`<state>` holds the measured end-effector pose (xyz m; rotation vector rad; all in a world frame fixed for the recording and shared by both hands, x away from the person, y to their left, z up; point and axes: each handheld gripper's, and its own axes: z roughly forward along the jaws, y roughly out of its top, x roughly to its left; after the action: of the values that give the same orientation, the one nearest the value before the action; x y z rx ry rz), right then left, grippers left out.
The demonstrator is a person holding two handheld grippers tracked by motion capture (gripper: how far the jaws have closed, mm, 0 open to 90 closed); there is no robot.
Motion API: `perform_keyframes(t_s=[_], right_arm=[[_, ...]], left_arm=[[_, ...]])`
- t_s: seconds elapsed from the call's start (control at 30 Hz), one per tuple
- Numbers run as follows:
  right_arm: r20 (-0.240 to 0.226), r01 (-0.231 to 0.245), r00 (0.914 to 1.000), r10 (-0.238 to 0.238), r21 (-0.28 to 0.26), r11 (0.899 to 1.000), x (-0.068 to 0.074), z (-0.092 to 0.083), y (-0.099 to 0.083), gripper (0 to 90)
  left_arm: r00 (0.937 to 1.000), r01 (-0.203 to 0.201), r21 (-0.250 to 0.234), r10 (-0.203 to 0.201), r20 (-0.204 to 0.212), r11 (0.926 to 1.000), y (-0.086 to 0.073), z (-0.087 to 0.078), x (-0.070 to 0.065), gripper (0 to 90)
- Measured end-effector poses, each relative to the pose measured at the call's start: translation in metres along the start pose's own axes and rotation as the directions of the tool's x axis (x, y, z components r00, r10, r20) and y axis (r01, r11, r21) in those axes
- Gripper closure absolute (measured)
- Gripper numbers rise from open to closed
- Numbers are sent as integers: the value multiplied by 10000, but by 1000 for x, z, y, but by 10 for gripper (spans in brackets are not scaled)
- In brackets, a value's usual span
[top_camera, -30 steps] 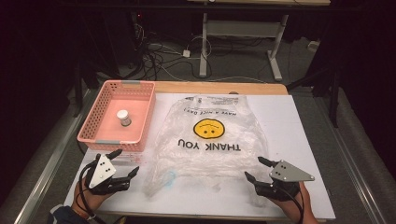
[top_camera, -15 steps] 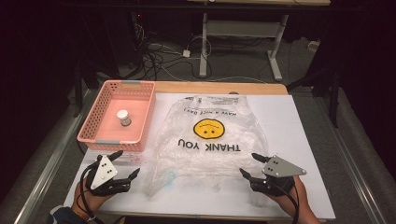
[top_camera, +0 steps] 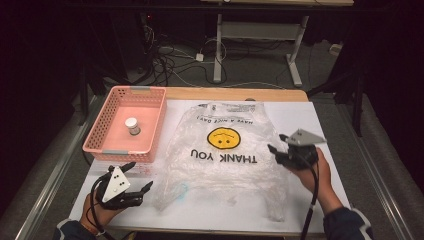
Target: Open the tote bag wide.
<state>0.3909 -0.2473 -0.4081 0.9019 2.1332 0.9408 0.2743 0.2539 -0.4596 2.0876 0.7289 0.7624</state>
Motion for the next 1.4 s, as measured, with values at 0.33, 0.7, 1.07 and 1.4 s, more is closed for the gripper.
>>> perform_keyframes(t_s=[0.33,0.7,1.07,1.4], right_arm=[[404,-1148,9932,1090,1941,9742,-64,101,25,617],[358,-1325,9911,1280,3435,9298,-77,166,25,666],[1070,-2693,9630,2473,3498,8973,-79,161,17,900],[2789,-4400,8927,3540,3696,8184,-105,109,-22,900]], left_arm=[[9999,-127,-99,128,85,9999,-1,0,0,195],[9995,-274,-12,274,144,9996,-3,2,0,195],[9986,-513,107,512,158,9986,-2,2,-2,199],[9972,-744,-103,744,-33,9972,2,-2,-1,202]])
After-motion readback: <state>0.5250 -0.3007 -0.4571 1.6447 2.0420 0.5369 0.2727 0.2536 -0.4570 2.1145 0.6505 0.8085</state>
